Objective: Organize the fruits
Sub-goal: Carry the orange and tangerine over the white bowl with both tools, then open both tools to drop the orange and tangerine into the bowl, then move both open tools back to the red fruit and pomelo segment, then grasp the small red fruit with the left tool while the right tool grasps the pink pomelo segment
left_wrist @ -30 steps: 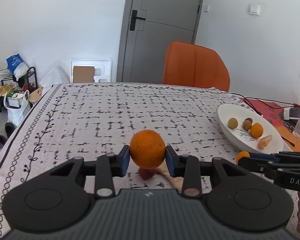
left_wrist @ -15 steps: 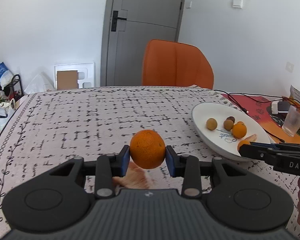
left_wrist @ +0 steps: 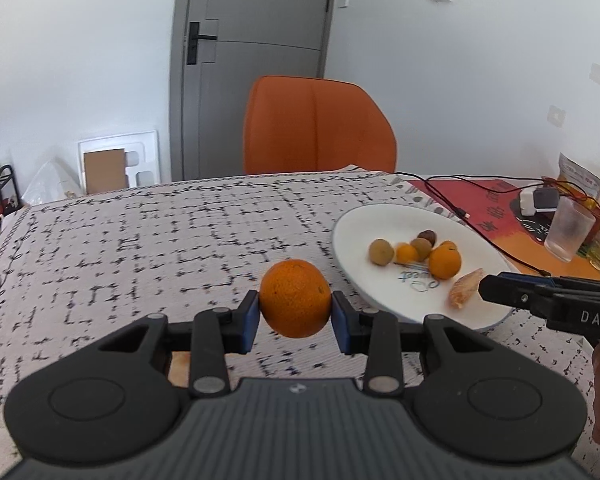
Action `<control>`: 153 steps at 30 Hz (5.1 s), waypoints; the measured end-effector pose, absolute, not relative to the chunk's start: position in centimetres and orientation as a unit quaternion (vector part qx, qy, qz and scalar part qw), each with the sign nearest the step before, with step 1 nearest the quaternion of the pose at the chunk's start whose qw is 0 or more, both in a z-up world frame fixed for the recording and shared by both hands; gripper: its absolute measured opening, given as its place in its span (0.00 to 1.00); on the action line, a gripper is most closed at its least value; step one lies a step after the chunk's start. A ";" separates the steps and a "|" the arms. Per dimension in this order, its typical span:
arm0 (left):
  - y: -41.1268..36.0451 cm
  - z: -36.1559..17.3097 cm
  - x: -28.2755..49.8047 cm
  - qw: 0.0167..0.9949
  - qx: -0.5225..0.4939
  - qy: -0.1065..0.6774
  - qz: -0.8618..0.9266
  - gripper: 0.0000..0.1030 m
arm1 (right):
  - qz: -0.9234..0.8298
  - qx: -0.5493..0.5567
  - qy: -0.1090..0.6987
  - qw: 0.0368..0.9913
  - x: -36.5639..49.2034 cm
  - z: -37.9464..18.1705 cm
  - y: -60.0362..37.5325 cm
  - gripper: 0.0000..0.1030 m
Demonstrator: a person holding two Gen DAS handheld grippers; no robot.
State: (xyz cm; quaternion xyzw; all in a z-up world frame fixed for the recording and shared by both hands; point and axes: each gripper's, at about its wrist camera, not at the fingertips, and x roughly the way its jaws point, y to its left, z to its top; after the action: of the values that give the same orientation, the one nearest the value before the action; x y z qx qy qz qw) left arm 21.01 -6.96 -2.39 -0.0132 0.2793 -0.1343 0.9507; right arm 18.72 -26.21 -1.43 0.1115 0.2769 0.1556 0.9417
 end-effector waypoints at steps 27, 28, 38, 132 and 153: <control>-14.5 -1.3 22.6 0.942 0.024 0.267 -0.203 0.39 | 0.103 0.137 0.271 0.947 16.9 -2.1 -31.0 0.54; -14.4 -1.2 22.6 0.942 0.025 0.268 -0.199 0.39 | 0.104 0.137 0.271 0.947 16.9 -2.1 -31.0 0.54; -11.2 -0.9 21.7 0.952 0.027 0.270 -0.142 0.80 | 0.121 0.131 0.267 0.947 16.8 -1.8 -29.4 0.67; 8.4 -4.9 14.8 0.951 -0.089 0.296 -0.003 0.82 | 0.293 0.005 0.360 0.885 20.7 -4.6 -8.4 0.27; 2.5 -6.4 18.9 0.943 -0.053 0.321 -0.065 0.51 | 0.240 0.026 0.369 0.897 19.1 -4.3 -14.3 0.25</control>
State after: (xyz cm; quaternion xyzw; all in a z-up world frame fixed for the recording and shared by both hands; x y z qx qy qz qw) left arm 18.90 2.46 -6.44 -0.0529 0.3209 -0.0651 0.9434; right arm 19.09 -14.28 -4.28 0.0257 0.3694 0.2405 0.8973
